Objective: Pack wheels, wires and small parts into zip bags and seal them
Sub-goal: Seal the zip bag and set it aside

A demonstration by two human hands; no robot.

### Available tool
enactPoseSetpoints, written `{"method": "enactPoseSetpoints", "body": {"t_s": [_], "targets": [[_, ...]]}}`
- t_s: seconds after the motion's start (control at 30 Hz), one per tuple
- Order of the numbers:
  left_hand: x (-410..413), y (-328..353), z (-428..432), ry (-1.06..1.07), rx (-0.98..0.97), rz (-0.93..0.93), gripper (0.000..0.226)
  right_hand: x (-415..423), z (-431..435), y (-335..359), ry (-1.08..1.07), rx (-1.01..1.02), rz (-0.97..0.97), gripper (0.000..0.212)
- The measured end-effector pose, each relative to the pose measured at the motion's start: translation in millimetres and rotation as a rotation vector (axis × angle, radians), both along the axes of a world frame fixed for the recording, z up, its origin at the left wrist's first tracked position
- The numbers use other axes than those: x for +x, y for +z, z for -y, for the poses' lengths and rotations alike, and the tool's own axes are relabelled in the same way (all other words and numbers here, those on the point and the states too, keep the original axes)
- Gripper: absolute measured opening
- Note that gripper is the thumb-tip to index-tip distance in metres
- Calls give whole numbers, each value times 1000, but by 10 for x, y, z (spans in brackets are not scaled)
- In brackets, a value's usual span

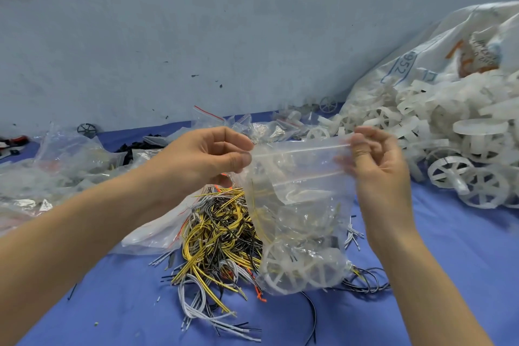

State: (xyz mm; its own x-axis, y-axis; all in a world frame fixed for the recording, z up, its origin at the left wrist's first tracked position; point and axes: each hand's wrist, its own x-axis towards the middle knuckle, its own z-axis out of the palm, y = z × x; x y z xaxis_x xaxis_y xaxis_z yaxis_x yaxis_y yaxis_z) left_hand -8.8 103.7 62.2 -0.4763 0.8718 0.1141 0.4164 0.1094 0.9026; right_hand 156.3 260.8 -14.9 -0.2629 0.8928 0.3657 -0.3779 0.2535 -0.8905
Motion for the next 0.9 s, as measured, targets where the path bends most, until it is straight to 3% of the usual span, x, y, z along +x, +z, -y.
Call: {"method": "enactPoseSetpoints", "body": {"t_s": [0.13, 0.2, 0.37, 0.57, 0.8, 0.9], "targets": [[25, -18, -10, -25, 26, -71, 16, -9, 148, 175, -367, 840, 532, 29], [46, -20, -15, -39, 50, -122, 15, -57, 291, 278, -299, 987, 658, 38], [95, -38, -20, -77, 129, -327, 24, -143, 407, 341, -59, 898, 808, 36], [69, -87, -19, -85, 156, -311, 30, -177, 366, 316, 61, 700, 629, 23], [103, -110, 3, -70, 130, -404, 16, -197, 415, 276, -106, 757, 564, 17], [137, -142, 13, -89, 56, -314, 20, -189, 439, 272, -153, 746, 524, 13]]}}
